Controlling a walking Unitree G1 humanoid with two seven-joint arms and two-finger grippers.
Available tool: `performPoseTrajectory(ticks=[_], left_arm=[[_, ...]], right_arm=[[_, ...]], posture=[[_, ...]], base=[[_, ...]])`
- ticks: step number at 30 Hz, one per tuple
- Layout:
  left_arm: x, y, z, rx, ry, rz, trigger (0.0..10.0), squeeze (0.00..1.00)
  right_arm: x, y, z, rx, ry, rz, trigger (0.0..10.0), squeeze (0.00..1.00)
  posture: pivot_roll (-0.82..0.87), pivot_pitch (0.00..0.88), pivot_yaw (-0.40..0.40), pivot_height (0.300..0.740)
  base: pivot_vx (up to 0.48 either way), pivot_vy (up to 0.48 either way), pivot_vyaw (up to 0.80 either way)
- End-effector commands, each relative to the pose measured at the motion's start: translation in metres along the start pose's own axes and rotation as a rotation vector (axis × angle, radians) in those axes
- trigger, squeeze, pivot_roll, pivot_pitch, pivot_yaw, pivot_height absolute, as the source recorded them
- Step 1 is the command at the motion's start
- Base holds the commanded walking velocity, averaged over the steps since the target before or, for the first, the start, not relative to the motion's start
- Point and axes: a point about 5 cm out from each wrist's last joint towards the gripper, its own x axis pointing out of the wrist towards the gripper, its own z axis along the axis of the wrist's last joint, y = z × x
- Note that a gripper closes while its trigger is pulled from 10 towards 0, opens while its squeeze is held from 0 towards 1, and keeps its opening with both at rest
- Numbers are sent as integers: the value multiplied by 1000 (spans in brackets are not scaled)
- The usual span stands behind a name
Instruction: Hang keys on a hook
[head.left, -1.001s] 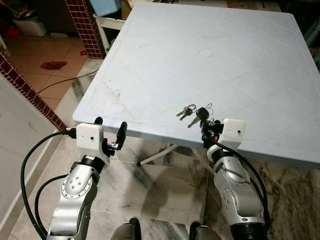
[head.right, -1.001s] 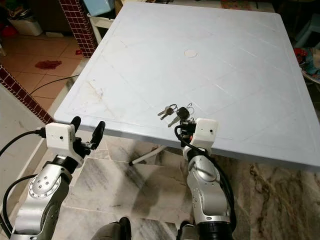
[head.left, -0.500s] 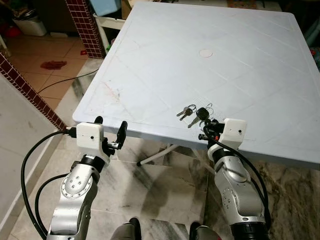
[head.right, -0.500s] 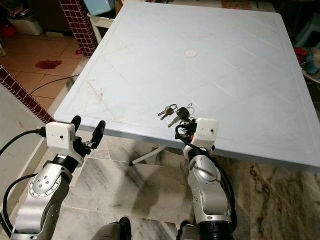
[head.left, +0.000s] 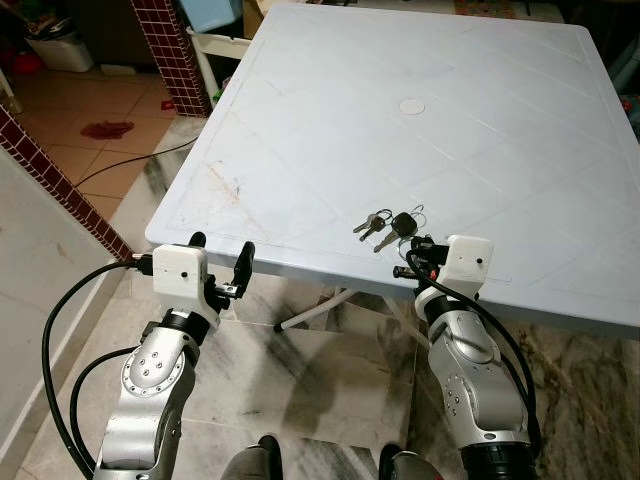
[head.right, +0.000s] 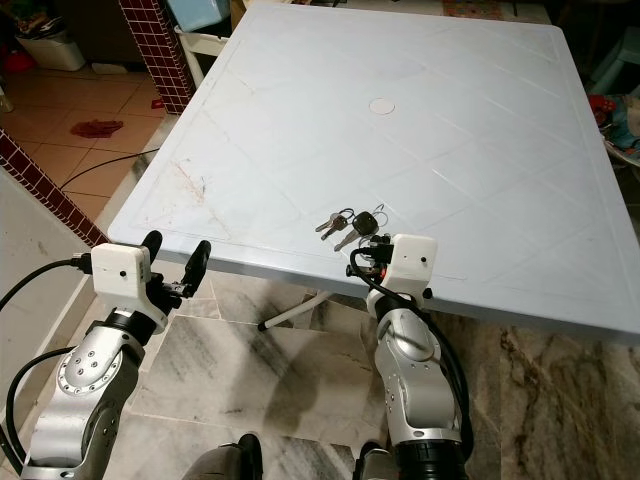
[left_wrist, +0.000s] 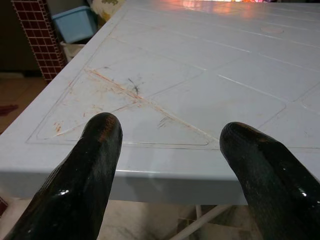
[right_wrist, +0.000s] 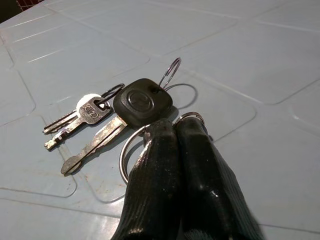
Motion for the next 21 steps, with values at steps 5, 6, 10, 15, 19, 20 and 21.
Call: performPoseTrajectory(ticks=[5,6,10,15,19,20,21], left_arm=[[0,0,2,2,-1,-6,10000,0],[0,0,2,2,-2,-6,10000,0],[1,0,3,3,-9,-5,10000,0],[-1,3,1,23,-10,19,10000,0],[-2,5,0,34,-16,45,10000,0],[-2,4,-1,30,-17,49,10000,0],[-2,3,-1,28,-17,47,10000,0]], right_arm=[[-2,7,18,-112,-119,28,0,0],[-2,8,19,-120,-126,32,0,0],[-3,11,26,-170,-171,61,0,0],[-9,17,28,-256,-213,125,0,0],[-12,21,29,-325,-240,168,0,0],[-14,22,29,-357,-251,178,0,0],[-14,22,29,-369,-252,179,0,0]], posture=[[35,205,76,740],[35,205,76,740],[36,204,77,740],[34,203,74,740],[29,201,69,740],[26,200,62,740],[26,199,60,740]], base=[[0,0,0],[0,0,0],[0,0,0],[0,0,0],[0,0,0],[0,0,0],[0,0,0]])
